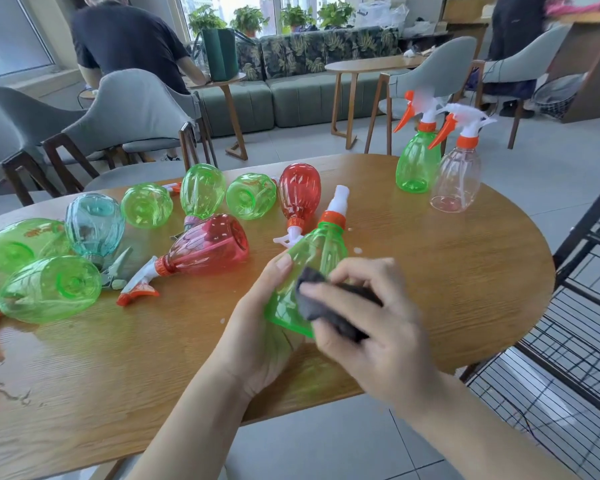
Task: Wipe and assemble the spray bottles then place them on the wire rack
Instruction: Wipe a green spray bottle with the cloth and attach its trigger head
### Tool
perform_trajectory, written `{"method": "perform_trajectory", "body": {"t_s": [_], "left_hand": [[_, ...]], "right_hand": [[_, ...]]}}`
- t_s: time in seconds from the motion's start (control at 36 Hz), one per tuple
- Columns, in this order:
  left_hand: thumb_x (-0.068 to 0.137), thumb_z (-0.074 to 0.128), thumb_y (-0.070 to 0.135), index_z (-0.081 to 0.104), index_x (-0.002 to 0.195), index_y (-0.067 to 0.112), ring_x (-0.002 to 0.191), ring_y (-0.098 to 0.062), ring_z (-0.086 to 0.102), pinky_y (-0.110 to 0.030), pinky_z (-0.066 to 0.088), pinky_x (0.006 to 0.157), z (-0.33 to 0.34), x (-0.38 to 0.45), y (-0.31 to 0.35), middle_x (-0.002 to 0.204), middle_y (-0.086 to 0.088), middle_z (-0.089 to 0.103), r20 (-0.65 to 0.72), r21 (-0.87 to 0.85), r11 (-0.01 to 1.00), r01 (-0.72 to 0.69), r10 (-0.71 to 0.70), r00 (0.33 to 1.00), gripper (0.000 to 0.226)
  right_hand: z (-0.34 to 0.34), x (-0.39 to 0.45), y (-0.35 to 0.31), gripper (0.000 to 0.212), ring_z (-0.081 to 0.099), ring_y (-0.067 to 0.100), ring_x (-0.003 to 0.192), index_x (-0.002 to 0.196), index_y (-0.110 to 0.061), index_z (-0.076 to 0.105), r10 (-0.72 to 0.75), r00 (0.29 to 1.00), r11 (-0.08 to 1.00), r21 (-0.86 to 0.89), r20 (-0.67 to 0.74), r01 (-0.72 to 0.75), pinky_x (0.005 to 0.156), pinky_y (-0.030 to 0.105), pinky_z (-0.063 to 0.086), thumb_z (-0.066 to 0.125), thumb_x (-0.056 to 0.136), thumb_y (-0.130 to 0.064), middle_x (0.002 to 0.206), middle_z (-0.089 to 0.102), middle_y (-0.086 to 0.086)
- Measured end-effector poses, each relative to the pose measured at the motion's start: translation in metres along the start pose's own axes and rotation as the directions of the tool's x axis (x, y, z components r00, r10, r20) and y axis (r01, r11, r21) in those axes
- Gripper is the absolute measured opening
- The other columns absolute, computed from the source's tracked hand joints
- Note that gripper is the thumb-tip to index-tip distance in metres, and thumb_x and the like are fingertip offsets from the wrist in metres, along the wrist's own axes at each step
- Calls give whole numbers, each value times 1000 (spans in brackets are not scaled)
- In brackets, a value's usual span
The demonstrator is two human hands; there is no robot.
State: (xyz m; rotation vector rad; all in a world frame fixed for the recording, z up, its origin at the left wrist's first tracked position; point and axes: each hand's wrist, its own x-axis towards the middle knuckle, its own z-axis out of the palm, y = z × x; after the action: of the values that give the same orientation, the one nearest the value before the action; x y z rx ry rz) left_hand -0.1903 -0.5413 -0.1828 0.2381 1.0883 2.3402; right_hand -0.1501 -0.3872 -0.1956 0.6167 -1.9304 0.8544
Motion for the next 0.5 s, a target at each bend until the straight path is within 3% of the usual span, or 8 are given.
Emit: {"method": "perform_trajectory", "body": {"t_s": [0.11, 0.19, 0.25, 0.33, 0.42, 0.5], "left_hand": [[89, 69, 50, 61, 127, 4, 86, -26, 71, -33, 61, 72, -1, -3, 3, 97, -13, 68, 52, -127, 981, 147, -142, 989, 60], [90, 67, 50, 57, 131, 3, 83, -25, 72, -30, 60, 65, -2, -3, 4, 94, -12, 68, 94, -208, 961, 180, -163, 982, 62], [94, 64, 45, 57, 131, 0, 88, -27, 73, -33, 61, 70, -2, -3, 4, 98, -15, 70, 105, -213, 965, 155, -135, 985, 58], [89, 71, 39, 61, 132, 0, 107, -32, 69, -42, 59, 90, -2, 0, 3, 119, -22, 68, 110, -114, 993, 40, -27, 994, 59], [79, 83, 39, 65, 132, 6, 99, -32, 69, -45, 57, 84, -3, 0, 1, 116, -20, 68, 127, -57, 998, 12, -5, 992, 65], [77, 83, 42, 67, 130, 10, 92, -32, 71, -48, 59, 77, -3, -2, 0, 111, -18, 70, 155, -34, 999, 21, -15, 988, 64]], "right_hand": [[3, -7, -5, 20, 51, 24, 100, 114, -15, 80, -220, 968, 966, -110, 124, 234, 82, 43, 52, 71, 99, -25, 120, 55, -1], [2, -5, -2, 22, 49, 25, 100, 117, -16, 79, -269, 953, 943, -162, 140, 290, 78, 45, 52, 69, 100, -27, 122, 55, -1], [0, -2, 0, 23, 50, 25, 99, 118, -16, 78, -265, 956, 943, -174, 125, 284, 82, 44, 52, 69, 100, -27, 122, 55, -1], [-4, 6, 5, 23, 53, 25, 99, 118, -14, 77, -161, 986, 975, -150, 41, 165, 92, 37, 49, 66, 102, -26, 117, 59, 2], [-7, 15, 12, 24, 59, 25, 100, 120, -11, 74, 62, 996, 997, -34, -61, -64, 91, 32, 47, 62, 101, -22, 112, 59, 7], [-8, 18, 14, 23, 58, 9, 102, 121, -15, 70, 243, 963, 968, 90, -115, -233, 91, 19, 43, 60, 101, -21, 110, 56, 5]]}}
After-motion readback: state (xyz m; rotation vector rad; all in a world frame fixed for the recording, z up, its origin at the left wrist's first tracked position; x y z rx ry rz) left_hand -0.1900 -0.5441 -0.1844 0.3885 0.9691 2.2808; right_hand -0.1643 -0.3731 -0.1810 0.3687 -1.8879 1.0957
